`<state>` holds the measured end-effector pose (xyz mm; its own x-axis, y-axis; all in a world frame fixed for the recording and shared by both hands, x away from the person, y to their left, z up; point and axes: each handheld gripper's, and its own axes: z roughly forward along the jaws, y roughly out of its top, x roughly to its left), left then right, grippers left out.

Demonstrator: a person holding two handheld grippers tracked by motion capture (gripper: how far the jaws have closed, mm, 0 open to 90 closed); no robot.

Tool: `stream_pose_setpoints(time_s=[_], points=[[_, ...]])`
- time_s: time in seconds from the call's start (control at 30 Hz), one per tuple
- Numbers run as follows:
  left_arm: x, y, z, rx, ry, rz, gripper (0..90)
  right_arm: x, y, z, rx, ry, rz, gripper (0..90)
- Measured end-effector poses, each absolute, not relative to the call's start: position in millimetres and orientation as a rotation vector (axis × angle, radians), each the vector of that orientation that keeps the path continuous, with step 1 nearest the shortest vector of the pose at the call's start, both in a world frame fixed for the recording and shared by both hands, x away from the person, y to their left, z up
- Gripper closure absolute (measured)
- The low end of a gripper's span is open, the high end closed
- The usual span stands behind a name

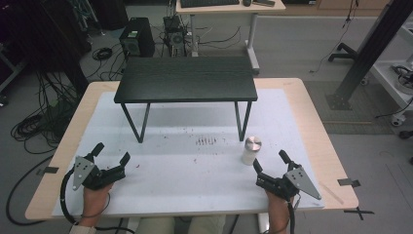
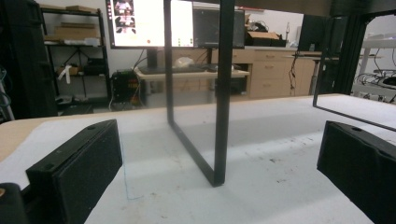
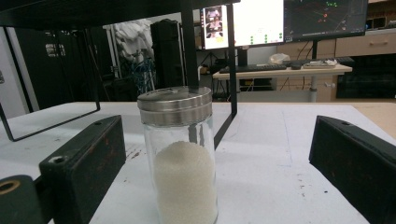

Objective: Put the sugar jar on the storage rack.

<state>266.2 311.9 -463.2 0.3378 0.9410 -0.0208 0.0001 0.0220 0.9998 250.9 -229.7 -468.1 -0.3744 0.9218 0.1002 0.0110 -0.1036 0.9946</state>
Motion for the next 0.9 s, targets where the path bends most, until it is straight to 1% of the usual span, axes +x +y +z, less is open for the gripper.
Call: stream_pose_setpoints(time_s=[0.9], points=[[266.4, 311.9, -463.1, 1.334, 0.958, 0.939, 0.5, 251.9, -228.6, -467.7, 1.059, 1.445, 1.557, 2.1]])
